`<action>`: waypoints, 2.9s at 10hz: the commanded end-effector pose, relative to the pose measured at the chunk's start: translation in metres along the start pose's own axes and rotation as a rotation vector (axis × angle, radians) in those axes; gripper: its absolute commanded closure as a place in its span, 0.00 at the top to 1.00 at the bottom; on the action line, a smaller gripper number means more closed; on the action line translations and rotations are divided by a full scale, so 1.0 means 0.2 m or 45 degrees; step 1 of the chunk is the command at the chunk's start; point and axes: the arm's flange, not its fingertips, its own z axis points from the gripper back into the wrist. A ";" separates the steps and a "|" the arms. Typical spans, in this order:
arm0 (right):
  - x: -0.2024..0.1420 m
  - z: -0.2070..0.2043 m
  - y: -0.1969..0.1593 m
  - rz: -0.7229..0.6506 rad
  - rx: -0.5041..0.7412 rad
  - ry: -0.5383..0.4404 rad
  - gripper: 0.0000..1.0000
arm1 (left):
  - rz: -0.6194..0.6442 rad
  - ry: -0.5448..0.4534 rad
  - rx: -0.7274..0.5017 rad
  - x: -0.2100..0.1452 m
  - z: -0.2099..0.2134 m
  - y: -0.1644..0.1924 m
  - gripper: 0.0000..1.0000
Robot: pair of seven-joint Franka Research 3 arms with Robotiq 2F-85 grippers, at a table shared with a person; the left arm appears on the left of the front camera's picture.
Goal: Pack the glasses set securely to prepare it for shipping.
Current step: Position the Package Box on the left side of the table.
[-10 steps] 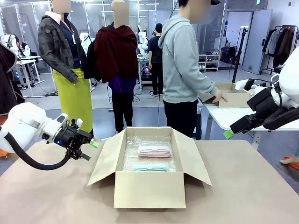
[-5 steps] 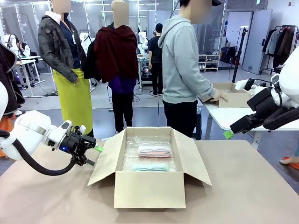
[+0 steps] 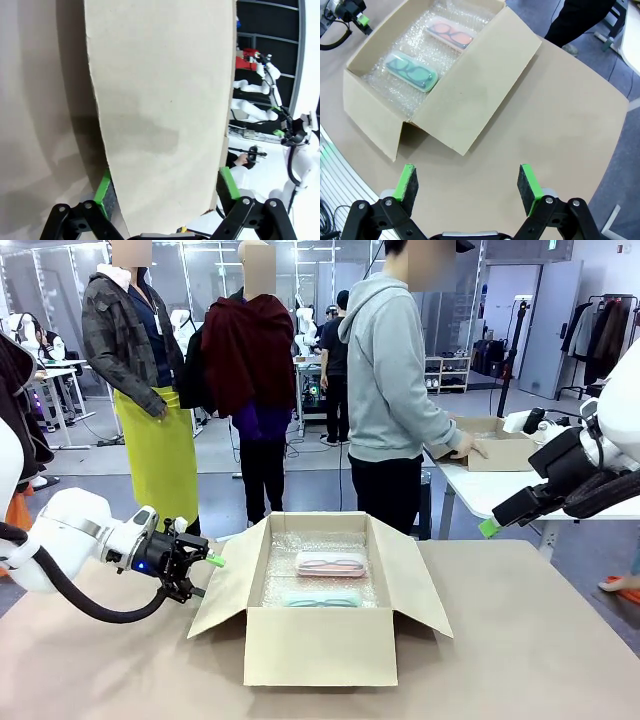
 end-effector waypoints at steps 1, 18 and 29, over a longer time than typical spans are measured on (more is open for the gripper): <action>-0.01 0.00 0.01 -0.013 0.001 0.008 1.00 | -0.010 -0.018 -0.143 -0.01 0.05 0.02 1.00; -0.01 0.00 0.01 -0.013 0.001 0.008 1.00 | 0.002 -0.035 -0.299 -0.03 0.11 0.04 0.00; -0.01 0.00 0.01 -0.013 0.001 0.008 1.00 | -0.041 -0.022 -0.303 -0.20 1.33 0.43 0.02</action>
